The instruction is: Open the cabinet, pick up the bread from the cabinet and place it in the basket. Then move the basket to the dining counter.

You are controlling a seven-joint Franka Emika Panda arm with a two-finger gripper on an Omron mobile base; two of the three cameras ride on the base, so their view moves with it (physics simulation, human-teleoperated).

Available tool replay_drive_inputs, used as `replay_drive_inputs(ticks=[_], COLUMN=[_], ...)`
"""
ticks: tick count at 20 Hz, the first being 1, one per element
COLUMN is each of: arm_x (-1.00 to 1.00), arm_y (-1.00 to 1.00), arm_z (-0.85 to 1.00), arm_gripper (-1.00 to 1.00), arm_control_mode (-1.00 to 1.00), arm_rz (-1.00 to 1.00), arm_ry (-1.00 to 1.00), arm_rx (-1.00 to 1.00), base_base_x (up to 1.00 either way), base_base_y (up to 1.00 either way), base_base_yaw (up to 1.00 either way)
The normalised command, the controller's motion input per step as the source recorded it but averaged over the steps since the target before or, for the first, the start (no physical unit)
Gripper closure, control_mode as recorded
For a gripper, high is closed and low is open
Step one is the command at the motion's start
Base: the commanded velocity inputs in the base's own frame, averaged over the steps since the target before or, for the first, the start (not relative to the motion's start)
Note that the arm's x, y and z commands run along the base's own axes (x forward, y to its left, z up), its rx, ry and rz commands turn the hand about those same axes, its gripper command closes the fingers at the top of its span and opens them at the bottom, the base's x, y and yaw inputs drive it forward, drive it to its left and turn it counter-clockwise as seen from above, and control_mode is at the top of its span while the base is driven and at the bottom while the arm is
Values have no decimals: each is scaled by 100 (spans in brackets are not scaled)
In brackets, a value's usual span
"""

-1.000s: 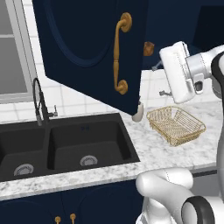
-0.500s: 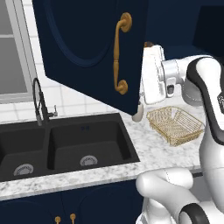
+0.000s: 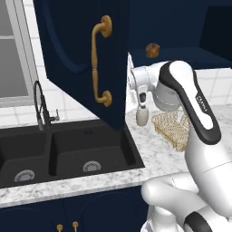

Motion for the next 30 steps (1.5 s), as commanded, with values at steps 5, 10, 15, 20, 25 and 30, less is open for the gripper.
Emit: replay_drive_inputs(ticks=[5,10,15,20,25,30], arm_x=[-18,-14,-2,2,11,18], arm_y=[100,80,52,-11,-82,-100], arm_z=[0,-2,-2,-33,-43,-10], arm_gripper=[-100,-100,-100,-100,-100,-100], arm_control_mode=[-100,-100,-100,-100,-100,-100], arm_rz=[6,-1,-1,-5,-12,-13], arm_ry=[0,-1,0,-1,-10,-24], arm_rx=[0,0,0,-9,-25,-27], base_base_x=[0,0,0,0,0,0], base_base_y=[0,0,0,0,0,0], base_base_yaw=[0,0,0,0,0,0])
